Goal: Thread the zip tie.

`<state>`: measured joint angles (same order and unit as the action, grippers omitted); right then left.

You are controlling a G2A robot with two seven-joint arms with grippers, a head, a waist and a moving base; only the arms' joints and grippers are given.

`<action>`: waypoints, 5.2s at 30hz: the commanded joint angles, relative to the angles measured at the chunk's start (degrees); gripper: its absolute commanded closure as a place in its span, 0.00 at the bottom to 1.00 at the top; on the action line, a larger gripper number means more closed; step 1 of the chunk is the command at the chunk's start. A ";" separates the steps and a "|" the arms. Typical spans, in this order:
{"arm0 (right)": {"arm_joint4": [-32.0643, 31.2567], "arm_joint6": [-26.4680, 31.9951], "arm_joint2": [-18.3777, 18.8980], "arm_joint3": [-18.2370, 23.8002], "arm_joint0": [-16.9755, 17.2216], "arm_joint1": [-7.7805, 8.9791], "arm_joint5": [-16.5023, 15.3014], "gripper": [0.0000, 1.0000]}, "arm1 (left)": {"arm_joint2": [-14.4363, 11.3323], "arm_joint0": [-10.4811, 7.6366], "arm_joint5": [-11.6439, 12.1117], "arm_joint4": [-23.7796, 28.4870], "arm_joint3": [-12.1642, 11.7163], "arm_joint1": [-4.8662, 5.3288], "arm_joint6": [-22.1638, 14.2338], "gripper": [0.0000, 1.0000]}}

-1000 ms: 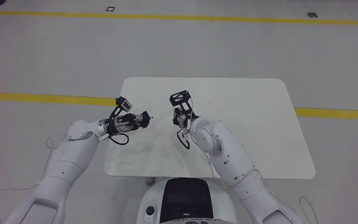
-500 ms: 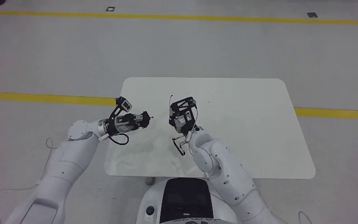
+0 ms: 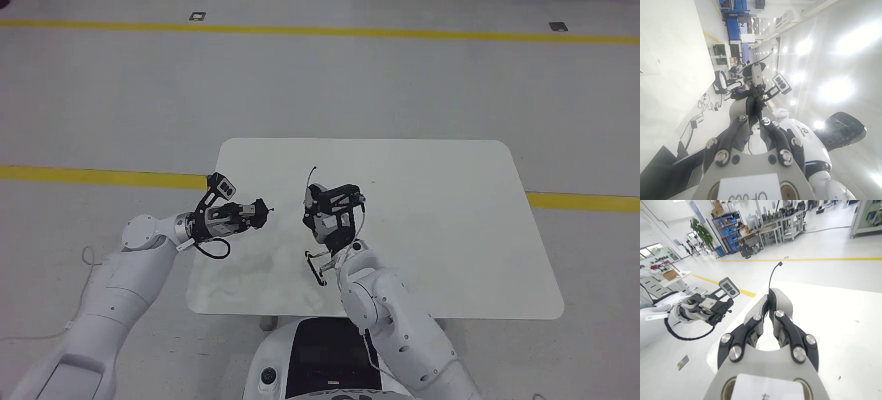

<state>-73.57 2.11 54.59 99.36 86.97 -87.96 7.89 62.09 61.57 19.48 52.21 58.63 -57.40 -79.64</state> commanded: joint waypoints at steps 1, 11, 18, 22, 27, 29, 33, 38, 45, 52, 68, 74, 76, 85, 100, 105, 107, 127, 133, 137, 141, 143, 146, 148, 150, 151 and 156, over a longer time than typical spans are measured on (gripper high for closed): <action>-0.40 -3.46 -1.07 0.02 0.90 -0.15 1.41 1.00 | 0.00 0.00 0.00 0.00 0.00 0.00 0.00 1.00; -1.02 -9.08 -6.01 -3.51 -0.15 -1.29 4.50 1.00 | 0.00 0.00 0.00 0.00 0.00 0.00 0.00 1.00; -1.02 -9.08 -6.01 -3.51 -0.15 -1.29 4.50 1.00 | 0.00 0.00 0.00 0.00 0.00 0.00 0.00 1.00; -1.02 -9.08 -6.01 -3.51 -0.15 -1.29 4.50 1.00 | 0.00 0.00 0.00 0.00 0.00 0.00 0.00 1.00; -1.02 -9.08 -6.01 -3.51 -0.15 -1.29 4.50 1.00 | 0.00 0.00 0.00 0.00 0.00 0.00 0.00 1.00; -1.18 -9.15 -5.98 -3.59 -0.09 -1.26 4.43 1.00 | 0.00 0.00 0.00 0.00 0.00 0.00 0.00 1.00; -2.39 -10.27 -7.26 -4.06 -0.13 -1.49 5.23 1.00 | 0.00 0.00 0.00 0.00 0.00 0.00 0.00 1.00; -2.70 -10.98 -9.26 -6.04 -1.70 -2.19 6.51 1.00 | 0.00 0.00 0.00 0.00 0.00 0.00 0.00 1.00; -3.62 -11.65 -10.29 -7.18 -2.71 -2.74 8.67 1.00 | 0.00 0.00 0.00 0.00 0.00 0.00 0.00 1.00; -4.19 -11.52 -10.31 -7.04 -2.59 -2.68 8.13 1.00 | 0.00 0.00 0.00 0.00 0.00 0.00 0.00 1.00; -6.23 -11.53 -11.19 -7.94 -3.19 -3.30 9.15 1.00 | 0.00 0.00 0.00 0.00 0.00 0.00 0.00 1.00; -6.19 -11.79 -11.13 -8.47 -3.33 -3.54 9.47 1.00 | 0.00 0.00 0.00 0.00 0.00 0.00 0.00 1.00; -6.18 -11.97 -11.05 -8.69 -3.36 -3.62 9.61 1.00 | 0.00 0.00 0.00 0.00 0.00 0.00 0.00 1.00; -6.40 -12.22 -10.98 -9.01 -3.33 -3.87 9.63 1.00 | 0.00 0.00 0.00 0.00 0.00 0.00 0.00 1.00; -6.94 -12.76 -10.68 -8.83 -2.89 -4.14 9.47 1.00 | 0.00 0.00 0.00 0.00 0.00 0.00 0.00 1.00; -6.93 -12.66 -10.59 -9.18 -3.00 -4.27 9.50 1.00 | 0.00 0.00 0.00 0.00 0.00 0.00 0.00 1.00; -6.93 -12.57 -10.59 -9.30 -3.05 -4.33 9.54 1.00 | 0.00 0.00 0.00 0.00 0.00 0.00 0.00 1.00; -7.41 -12.09 -10.56 -9.31 -2.83 -4.69 8.78 1.00 | 0.00 0.00 0.00 0.00 0.00 0.00 0.00 1.00; -6.98 -11.91 -10.42 -9.32 -2.80 -4.73 7.84 1.00 | 0.00 0.00 0.00 0.00 0.00 0.00 0.00 1.00; -6.95 -11.78 -10.40 -9.39 -2.75 -4.76 7.39 1.00 | 0.00 0.00 0.00 0.00 0.00 0.00 0.00 1.00; -7.23 -11.57 -10.32 -9.44 -2.68 -4.79 7.60 1.00 | 0.00 0.00 0.00 0.00 0.00 0.00 0.00 1.00; -7.47 -11.52 -10.27 -9.46 -2.59 -4.80 7.86 1.00 | 0.00 0.00 0.00 0.00 0.00 0.00 0.00 1.00; -7.83 -11.33 -10.17 -9.53 -2.45 -4.80 8.20 1.00 | 0.00 0.00 0.00 0.00 0.00 0.00 0.00 1.00; -7.85 -11.20 -10.08 -9.60 -2.40 -4.81 8.28 1.00 | 0.00 0.00 0.00 0.00 0.00 0.00 0.00 1.00; -7.77 -11.13 -10.01 -9.68 -2.38 -4.83 8.28 1.00 | 0.00 0.00 0.00 0.00 0.00 0.00 0.00 1.00; -7.66 -11.07 -9.97 -9.73 -2.36 -4.85 8.27 1.00 | 0.00 0.00 0.00 0.00 0.00 0.00 0.00 1.00; -7.30 -11.00 -9.99 -9.89 -2.42 -4.94 7.89 1.00 | 0.00 0.00 0.00 0.00 0.00 0.00 0.00 1.00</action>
<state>-80.92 -8.89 44.63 89.50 84.57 -92.88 15.88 62.09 61.57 19.48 52.21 58.63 -57.40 -79.64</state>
